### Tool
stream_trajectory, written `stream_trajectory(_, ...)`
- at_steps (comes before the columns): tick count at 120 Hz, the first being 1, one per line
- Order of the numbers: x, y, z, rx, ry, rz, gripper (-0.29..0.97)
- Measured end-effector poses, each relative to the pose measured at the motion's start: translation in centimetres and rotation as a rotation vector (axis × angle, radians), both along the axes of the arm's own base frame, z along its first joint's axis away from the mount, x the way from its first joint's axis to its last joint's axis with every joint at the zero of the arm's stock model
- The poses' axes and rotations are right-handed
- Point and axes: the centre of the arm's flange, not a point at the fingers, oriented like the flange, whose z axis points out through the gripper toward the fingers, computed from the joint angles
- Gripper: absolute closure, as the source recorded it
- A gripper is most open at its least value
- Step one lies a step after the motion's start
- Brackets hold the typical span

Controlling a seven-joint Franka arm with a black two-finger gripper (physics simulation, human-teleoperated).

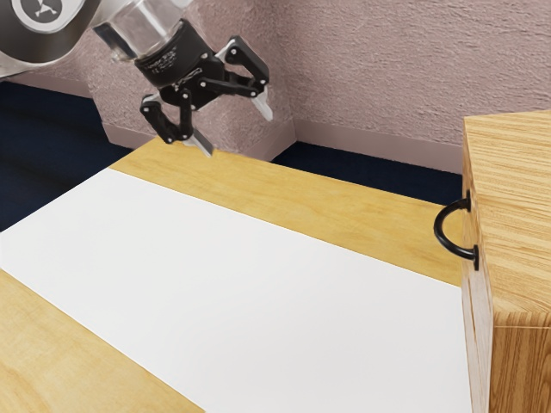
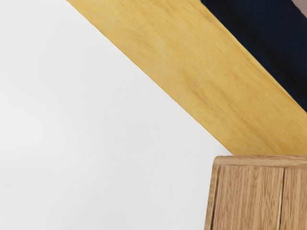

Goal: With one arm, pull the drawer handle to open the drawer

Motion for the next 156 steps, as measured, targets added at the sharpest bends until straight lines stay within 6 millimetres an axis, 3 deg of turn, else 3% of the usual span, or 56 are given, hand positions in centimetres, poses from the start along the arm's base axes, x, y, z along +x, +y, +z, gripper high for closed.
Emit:
stream_trajectory(23, 0.0, -5.6, -0.8, 0.008, 0.026, -0.076, 0.0)
stream_trajectory(49, 2.3, -6.0, -3.0, -0.071, 0.052, -0.028, 0.02)
stream_trajectory(79, 4.9, -7.2, -5.3, -0.177, 0.068, 0.015, 0.23)
stream_trajectory(84, 5.5, -8.6, -5.8, -0.191, 0.07, 0.002, 0.26)
stream_trajectory(90, 5.9, -11.6, -6.2, -0.206, 0.069, -0.037, 0.28)
stream_trajectory(100, 4.7, -17.1, -5.7, -0.223, 0.06, -0.114, 0.31)
stream_trajectory(107, 4.0, -19.0, -5.6, -0.229, 0.058, -0.136, 0.33)
stream_trajectory(132, 5.1, -17.1, -7.6, -0.234, 0.086, -0.064, 0.35)
stream_trajectory(140, 4.9, -16.9, -8.8, -0.234, 0.093, -0.045, 0.36)
stream_trajectory(156, 3.8, -17.0, -8.9, -0.249, 0.061, -0.023, 0.37)
